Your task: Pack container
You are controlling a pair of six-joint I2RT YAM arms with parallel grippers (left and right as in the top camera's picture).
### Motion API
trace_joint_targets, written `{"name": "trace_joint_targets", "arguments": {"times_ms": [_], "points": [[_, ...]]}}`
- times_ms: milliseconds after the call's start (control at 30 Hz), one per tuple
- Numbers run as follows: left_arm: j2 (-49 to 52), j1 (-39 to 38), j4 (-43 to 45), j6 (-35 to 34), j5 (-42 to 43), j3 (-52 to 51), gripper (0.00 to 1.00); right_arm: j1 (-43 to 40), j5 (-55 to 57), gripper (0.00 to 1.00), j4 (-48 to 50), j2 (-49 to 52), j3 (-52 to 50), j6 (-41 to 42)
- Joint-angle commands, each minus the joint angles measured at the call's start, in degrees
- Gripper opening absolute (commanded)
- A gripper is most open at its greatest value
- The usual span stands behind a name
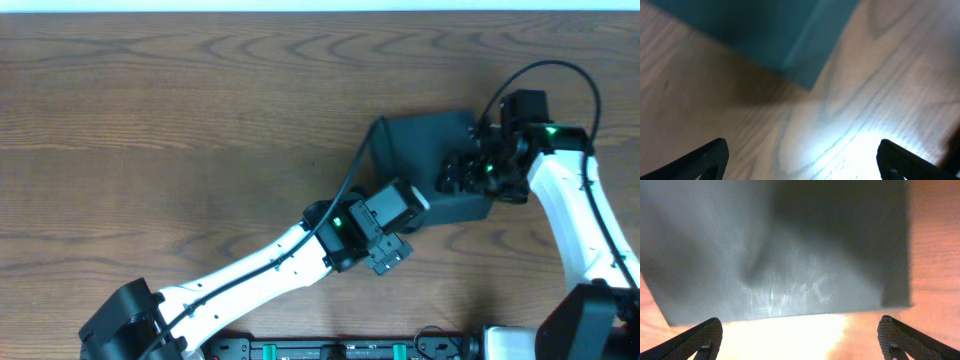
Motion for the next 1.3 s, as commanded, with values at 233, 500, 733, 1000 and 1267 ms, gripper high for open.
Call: {"name": "trace_joint_targets", "arguments": {"times_ms": [233,500,733,1000,1267], "points": [[0.48,-2.84,2.43,-9.27,-1.86,-0.22,0.95,-0.15,-5.05,0.99,8.85,-0.02,1.22,0.13],[3.10,-6.32,6.99,-9.68,-1.40,-0.22,0.95,-0.15,-5.33,0.99,10.38,4.46,1.22,0.35],[5.73,-8.02,11.45,-9.46,-1.22,-0.22,0.95,-0.15,-5.51,0.99,11.45,8.09,1.22,0.35],[9.07,-8.46,15.76,-8.31,7.76,-0.22,0.95,-0.11,-5.64,0.99,11.43,8.66,1.22,0.33],[12.74,-8.50,18.73,-5.53,13.81,-0.22,0.95,-0.11,-5.64,0.99,11.21,8.66,1.22,0.33]]}}
